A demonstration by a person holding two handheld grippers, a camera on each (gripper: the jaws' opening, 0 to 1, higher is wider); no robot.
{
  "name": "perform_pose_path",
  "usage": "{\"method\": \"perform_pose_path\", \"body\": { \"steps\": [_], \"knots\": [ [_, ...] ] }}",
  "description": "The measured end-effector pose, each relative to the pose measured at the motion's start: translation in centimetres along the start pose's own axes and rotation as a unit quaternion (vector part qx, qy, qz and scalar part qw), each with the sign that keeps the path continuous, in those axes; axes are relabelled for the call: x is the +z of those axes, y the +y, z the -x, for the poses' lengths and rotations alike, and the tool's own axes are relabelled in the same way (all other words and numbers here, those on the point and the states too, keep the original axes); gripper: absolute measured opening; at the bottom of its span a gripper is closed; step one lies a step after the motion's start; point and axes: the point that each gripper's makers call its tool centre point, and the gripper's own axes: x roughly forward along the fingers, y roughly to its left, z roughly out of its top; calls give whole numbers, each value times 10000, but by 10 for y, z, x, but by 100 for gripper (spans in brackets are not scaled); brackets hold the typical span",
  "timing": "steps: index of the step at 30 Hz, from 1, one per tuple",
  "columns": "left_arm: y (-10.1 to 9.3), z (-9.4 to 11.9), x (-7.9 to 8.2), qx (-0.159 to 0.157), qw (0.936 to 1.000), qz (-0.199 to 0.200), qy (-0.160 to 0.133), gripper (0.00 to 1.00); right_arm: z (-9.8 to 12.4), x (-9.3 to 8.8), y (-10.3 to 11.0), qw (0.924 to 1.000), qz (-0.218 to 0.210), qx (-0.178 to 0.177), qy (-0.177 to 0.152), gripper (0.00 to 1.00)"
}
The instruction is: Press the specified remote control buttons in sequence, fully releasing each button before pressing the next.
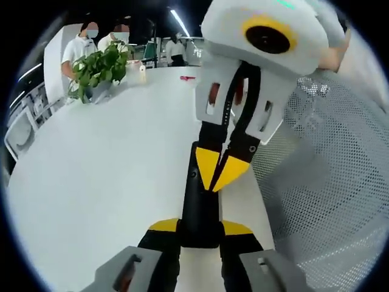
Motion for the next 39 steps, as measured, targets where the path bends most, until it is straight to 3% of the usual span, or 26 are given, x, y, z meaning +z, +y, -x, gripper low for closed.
{"method": "perform_pose_path", "body": {
  "steps": [14, 20, 25, 31, 39],
  "knots": [
    [0, 0, 0, 10, 10000, -11, 30, 24, 0, -1, -6, 9969, -777, 50, -136, 0],
    [0, 0, 0, 13, 10000, 7, 31, 24, -1, 0, -5, 9984, -569, -72, 20, 0],
    [1, 0, 0, 5, 10000, 31, -3, 24, 1, -1, -7, 9906, -1331, 121, -306, 0],
    [0, 0, 0, 2, 10000, 43, -13, 24, 0, 1, -6, 9968, -781, -82, -119, 0],
    [0, 0, 1, -8, 10000, 37, -8, 24, -2, 2, -7, 9970, -749, -69, -181, 0]
  ]
}}
